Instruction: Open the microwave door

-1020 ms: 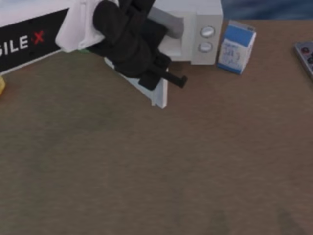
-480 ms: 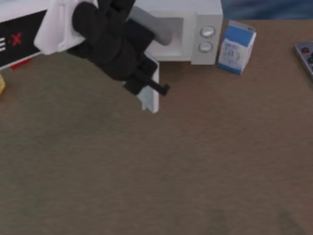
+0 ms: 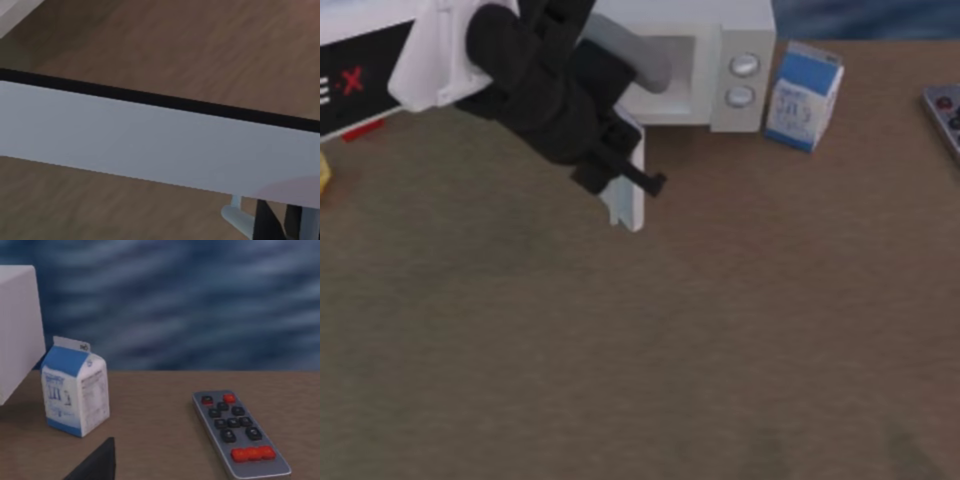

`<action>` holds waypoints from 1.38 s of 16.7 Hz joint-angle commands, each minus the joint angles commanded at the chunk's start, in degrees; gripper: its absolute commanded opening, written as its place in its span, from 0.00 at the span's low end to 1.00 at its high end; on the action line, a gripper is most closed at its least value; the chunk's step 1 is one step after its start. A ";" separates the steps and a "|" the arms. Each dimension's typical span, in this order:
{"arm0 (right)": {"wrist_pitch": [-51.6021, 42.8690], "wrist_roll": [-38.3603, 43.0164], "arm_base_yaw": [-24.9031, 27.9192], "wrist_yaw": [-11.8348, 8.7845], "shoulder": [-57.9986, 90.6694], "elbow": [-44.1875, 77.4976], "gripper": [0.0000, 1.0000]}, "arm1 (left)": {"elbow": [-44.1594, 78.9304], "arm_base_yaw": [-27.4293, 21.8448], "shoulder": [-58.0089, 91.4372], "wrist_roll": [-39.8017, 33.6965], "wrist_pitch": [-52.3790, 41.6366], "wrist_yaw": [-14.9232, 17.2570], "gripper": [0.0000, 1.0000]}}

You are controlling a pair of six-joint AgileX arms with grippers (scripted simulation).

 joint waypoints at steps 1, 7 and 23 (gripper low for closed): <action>0.00 0.00 0.00 0.00 0.00 0.00 1.00 | 0.00 0.00 0.00 0.00 0.00 0.00 0.00; 0.00 0.00 0.00 0.00 0.00 0.00 1.00 | 0.00 0.00 0.00 0.00 0.00 0.00 0.00; 0.00 0.00 0.00 0.00 0.00 0.00 1.00 | -1.83 2.37 -1.64 6.42 -0.87 3.53 0.00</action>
